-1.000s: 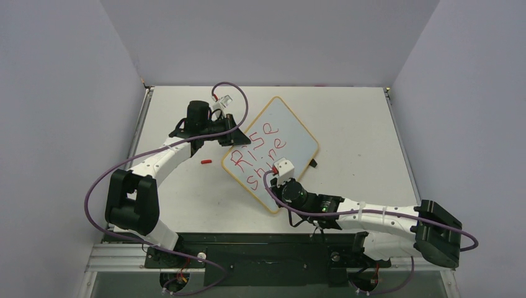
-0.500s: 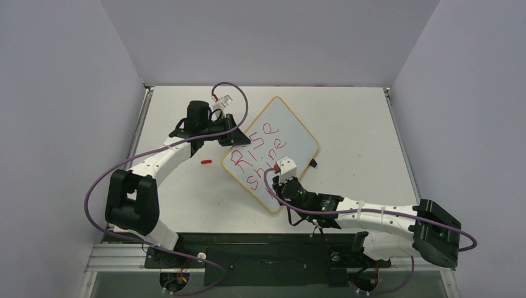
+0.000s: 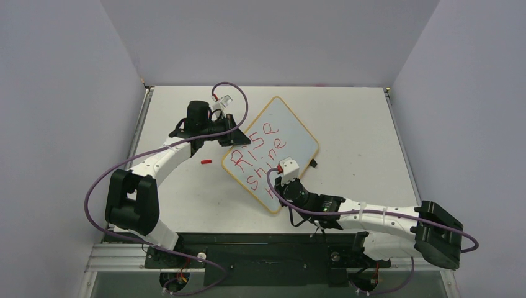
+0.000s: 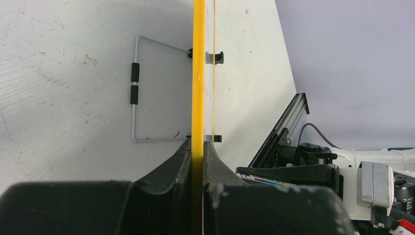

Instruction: Write a sentence on the whiteboard

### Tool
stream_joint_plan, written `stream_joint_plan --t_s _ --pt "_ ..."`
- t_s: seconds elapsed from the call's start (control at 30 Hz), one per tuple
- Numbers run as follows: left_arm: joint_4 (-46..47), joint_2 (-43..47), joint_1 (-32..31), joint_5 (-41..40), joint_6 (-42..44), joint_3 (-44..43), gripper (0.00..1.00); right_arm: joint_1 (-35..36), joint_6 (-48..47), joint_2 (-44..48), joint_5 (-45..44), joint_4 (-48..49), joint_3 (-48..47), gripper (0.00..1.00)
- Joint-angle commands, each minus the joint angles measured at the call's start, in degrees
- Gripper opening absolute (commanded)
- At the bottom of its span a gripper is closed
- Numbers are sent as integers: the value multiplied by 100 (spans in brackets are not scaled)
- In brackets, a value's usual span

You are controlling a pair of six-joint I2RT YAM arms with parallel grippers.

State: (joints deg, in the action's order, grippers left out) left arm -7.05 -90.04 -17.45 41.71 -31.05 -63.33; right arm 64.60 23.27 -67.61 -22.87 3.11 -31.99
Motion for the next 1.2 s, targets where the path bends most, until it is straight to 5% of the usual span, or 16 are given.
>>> stream_joint_plan --t_s 0.0,0.57,0.8,1.17 --pt "360 133 30 -216 179 -41 0 116 190 -81 436 -256 142 0" --pt "366 154 30 -213 181 -25 0 345 156 13 715 -373 -26 0" --pt "371 162 30 -208 173 -29 0 337 196 562 136 -483 -26 0" --pt "378 178 31 -207 158 -16 0 -182 -30 659 -62 -144 -254 0"
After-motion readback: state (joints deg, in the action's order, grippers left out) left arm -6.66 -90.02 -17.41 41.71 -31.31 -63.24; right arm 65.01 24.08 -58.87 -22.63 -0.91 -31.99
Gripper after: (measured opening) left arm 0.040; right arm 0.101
